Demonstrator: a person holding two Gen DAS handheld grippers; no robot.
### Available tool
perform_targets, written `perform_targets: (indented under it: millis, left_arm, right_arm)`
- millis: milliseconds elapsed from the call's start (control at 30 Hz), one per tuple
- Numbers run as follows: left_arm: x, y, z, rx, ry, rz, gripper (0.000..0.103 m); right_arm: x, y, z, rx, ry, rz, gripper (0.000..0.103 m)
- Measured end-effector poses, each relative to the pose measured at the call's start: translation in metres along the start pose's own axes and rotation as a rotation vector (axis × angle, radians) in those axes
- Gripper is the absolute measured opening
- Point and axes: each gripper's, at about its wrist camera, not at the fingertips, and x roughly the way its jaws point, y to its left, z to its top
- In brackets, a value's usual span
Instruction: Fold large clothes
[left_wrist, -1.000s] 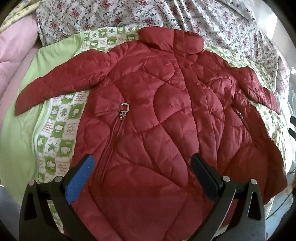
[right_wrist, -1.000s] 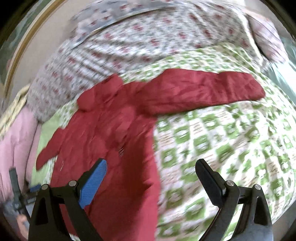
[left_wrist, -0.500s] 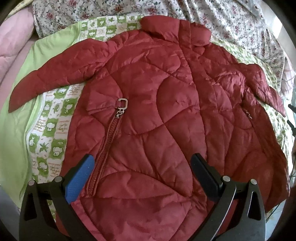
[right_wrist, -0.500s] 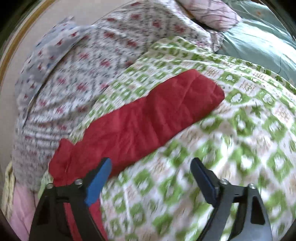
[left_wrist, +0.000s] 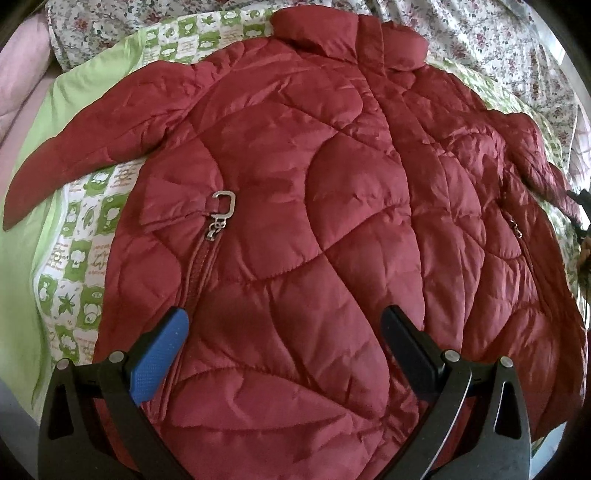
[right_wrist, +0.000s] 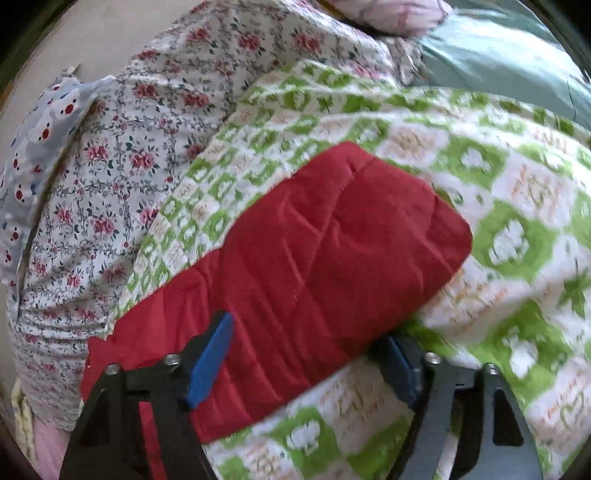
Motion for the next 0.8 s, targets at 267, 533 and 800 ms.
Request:
perform_targets:
  millis: [267,533,800]
  left_arm:
    - [-0.002,-0.004,0.011,-0.001,-0.033,-0.023,0.103]
    - [-0.009,0.004,0.016,-0.016,-0.063,-0.052,0.103]
    - [-0.016,0.017,0.021,-0.043,-0.076,-0.109,0.103]
  right_arm:
    - [-0.016,0.051,-0.003,-0.134,-0.068,0.095,0.012]
    - [-0.048,0.157,-0.034,-0.353,-0.052,0.287,0.011]
    - [-0.053,0.259,-0.101,-0.515,0.064,0.450,0.010]
